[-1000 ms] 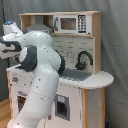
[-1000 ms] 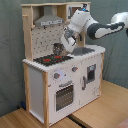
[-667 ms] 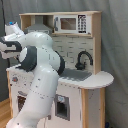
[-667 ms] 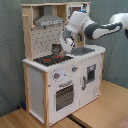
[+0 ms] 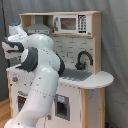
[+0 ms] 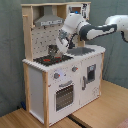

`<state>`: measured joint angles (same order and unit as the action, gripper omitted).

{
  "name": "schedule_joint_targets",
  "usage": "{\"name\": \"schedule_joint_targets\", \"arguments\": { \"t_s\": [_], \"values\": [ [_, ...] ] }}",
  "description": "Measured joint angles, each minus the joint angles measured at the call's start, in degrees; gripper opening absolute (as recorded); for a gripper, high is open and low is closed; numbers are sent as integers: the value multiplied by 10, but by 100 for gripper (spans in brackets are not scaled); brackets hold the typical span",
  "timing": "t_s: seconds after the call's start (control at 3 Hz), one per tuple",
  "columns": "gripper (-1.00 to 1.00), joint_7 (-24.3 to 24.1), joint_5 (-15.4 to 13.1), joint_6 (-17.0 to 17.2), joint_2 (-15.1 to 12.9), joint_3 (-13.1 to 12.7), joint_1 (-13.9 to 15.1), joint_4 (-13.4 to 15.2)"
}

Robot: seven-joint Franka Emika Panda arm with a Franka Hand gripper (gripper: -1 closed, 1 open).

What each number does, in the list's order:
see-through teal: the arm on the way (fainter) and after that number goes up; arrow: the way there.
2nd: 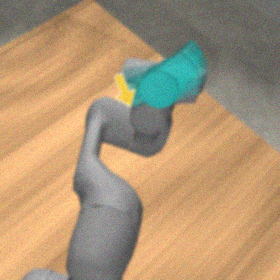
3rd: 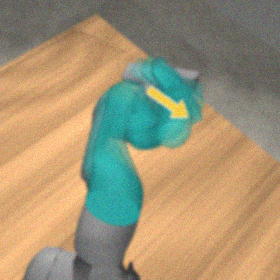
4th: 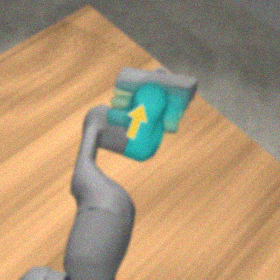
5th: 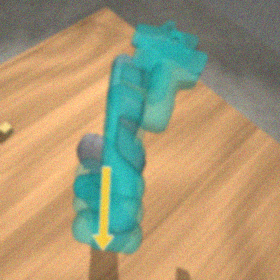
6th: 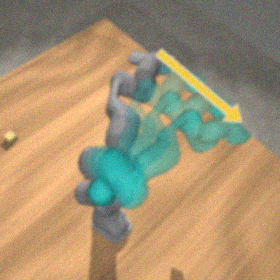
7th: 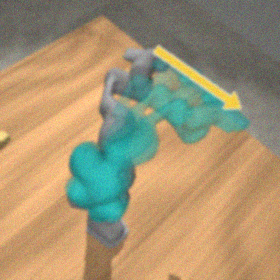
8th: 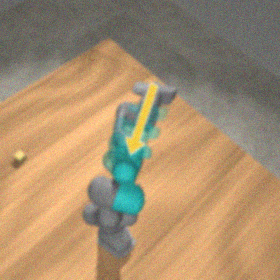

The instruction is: Play with the kitchen

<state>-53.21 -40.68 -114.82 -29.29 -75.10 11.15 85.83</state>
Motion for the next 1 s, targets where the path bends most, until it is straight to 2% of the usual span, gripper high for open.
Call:
{"name": "schedule_joint_targets", "arguments": {
  "t_s": [0.67, 1.0],
  "values": [
    [-100, 12, -10, 47, -38, 41, -70, -69],
    [-100, 32, -11, 68, -59, 59, -93, -106]
  ]
}}
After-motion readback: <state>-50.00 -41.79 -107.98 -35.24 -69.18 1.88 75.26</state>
